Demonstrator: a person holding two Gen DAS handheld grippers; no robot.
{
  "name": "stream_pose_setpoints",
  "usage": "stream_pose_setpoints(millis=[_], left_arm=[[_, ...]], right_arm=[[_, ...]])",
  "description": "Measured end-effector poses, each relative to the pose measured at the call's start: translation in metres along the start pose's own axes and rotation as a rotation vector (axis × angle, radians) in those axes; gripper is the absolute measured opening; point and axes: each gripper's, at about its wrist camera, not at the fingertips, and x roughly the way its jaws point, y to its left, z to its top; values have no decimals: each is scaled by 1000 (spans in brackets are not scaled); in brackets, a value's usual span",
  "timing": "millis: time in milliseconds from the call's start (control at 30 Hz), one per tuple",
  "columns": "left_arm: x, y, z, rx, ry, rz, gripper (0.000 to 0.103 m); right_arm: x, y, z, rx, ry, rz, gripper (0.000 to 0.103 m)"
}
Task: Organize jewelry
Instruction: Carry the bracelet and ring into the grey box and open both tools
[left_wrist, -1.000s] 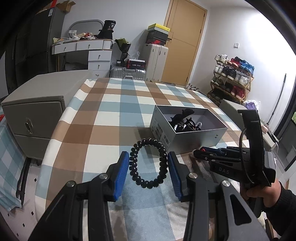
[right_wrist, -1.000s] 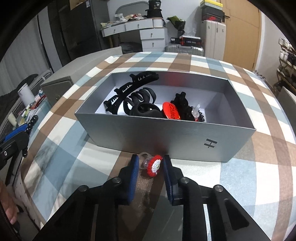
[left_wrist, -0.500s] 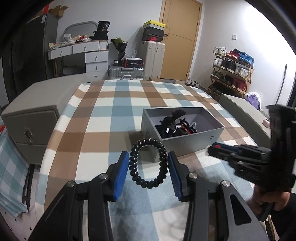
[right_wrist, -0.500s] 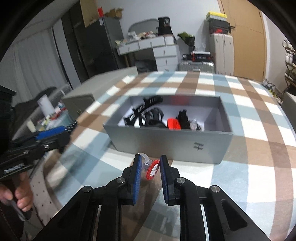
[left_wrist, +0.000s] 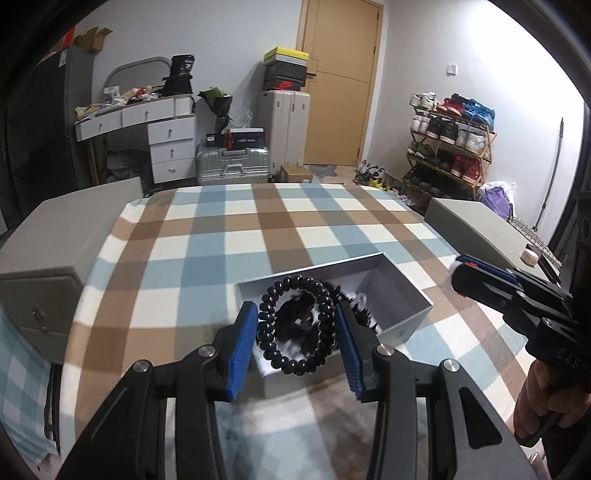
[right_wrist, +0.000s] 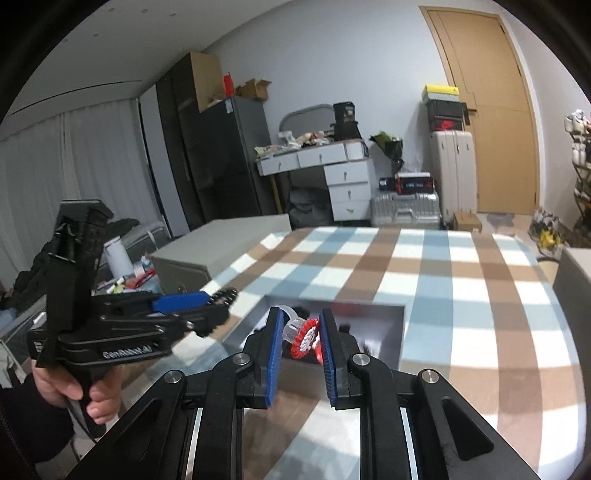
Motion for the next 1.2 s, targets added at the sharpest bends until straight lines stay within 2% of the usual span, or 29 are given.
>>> stream_pose_setpoints(millis=[233, 433, 600, 933, 1000, 1067, 1100, 1167, 1200], left_arm=[[22, -18, 11, 32, 18, -50, 37], [39, -30, 16, 61, 33, -65, 37], [49, -28, 18, 46, 60, -83, 37], [53, -29, 18, 27, 68, -88, 37], [55, -30, 19, 32, 67, -109, 46], [57, -29, 20, 30, 65, -108, 56], [58, -27, 21, 17, 66, -115, 60], [56, -22, 23, -14, 62, -153, 64], [54, -21, 23, -22, 57, -158, 66]], right_arm=[[18, -20, 9, 21, -6, -1, 19], [40, -35, 8, 33, 45, -5, 19], [56, -50, 3, 82, 105, -5, 19], [63, -61, -1, 119, 106, 8, 21], [62, -62, -1, 125, 98, 10, 22], [60, -63, 0, 132, 93, 9, 34], [58, -65, 0, 135, 84, -7, 36], [51, -68, 0, 145, 62, -13, 51], [46, -70, 0, 151, 45, -16, 54]])
